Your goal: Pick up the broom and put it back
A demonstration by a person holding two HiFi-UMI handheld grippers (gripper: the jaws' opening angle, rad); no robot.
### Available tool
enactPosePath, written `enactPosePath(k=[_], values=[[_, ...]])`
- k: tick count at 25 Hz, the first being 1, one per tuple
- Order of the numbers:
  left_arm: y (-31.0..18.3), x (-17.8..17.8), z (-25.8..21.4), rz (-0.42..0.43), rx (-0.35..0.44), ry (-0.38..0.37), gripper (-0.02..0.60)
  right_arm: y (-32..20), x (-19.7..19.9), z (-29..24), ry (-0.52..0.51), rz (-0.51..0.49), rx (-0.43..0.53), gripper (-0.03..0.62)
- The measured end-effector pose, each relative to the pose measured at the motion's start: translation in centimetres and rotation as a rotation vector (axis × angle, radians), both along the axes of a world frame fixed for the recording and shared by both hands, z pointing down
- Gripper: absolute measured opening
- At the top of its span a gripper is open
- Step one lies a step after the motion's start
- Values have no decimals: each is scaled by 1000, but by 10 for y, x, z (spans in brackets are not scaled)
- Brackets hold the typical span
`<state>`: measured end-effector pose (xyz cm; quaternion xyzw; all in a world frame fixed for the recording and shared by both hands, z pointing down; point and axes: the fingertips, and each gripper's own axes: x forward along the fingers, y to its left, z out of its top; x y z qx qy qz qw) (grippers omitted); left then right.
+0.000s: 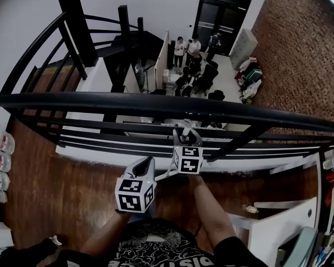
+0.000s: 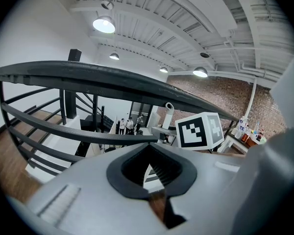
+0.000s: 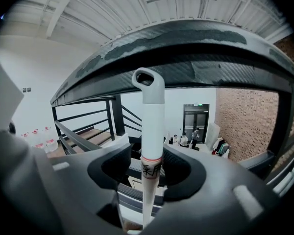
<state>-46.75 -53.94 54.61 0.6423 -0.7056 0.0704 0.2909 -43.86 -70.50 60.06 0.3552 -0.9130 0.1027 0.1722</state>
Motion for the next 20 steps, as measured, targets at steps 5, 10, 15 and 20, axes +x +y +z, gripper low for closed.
enactPosePath(k=[5, 10, 15, 20], values=[[1, 6, -2, 7, 3, -10, 5, 0, 9, -5, -1, 12, 17, 181], [7, 18, -10, 13, 14, -14, 5, 9, 24, -17, -8, 24, 31, 181], [15, 35, -25, 12, 55, -21, 5, 30, 43, -41, -20, 33, 62, 180], [35, 60, -39, 11, 82, -33, 5, 66, 66, -70, -35, 27, 117, 155]])
